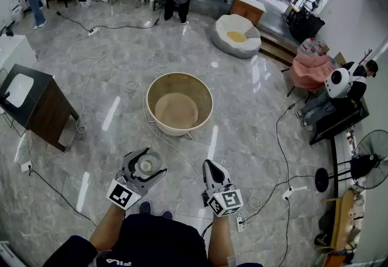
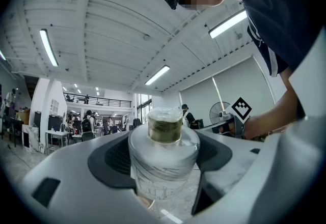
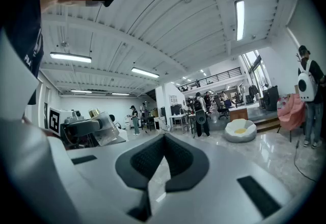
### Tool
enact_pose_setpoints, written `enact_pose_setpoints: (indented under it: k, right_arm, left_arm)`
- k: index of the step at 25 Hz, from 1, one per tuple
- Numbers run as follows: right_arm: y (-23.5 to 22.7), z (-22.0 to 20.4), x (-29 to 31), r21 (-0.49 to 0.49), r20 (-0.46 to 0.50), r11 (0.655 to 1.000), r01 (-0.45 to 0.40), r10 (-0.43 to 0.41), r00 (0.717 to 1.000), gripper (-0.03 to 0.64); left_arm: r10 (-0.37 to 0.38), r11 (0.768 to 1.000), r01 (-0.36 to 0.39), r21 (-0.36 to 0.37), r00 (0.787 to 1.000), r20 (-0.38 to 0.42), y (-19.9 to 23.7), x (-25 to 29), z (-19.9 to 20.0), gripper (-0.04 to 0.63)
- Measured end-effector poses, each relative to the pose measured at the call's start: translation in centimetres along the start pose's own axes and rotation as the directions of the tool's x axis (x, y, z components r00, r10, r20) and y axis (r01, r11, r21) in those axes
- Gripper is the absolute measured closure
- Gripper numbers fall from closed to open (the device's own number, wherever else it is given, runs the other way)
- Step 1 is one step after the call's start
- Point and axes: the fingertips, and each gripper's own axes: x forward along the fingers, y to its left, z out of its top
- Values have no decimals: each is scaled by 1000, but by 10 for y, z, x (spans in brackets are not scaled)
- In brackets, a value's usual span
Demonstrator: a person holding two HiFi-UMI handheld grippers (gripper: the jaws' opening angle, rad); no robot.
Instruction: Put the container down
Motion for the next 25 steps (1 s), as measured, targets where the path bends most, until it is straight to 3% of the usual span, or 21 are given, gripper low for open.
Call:
enact_pose_setpoints:
  k: [13, 17, 25]
  right_arm:
    - [6, 9, -8, -54, 4, 998, -25, 26, 1000, 588]
    - [6, 15, -18, -14, 52, 1000, -28, 29, 998, 588]
    - [-4, 13, -37, -7, 43, 1000, 8, -8, 999, 588]
  left_arm:
    - [-20, 1000, 20, 6, 1000, -9, -14, 3, 2, 250]
    - [-17, 1000, 17, 5, 1000, -11, -20, 0, 1, 250]
    - [7, 1000, -7, 16, 1000, -25, -35, -4, 5, 250]
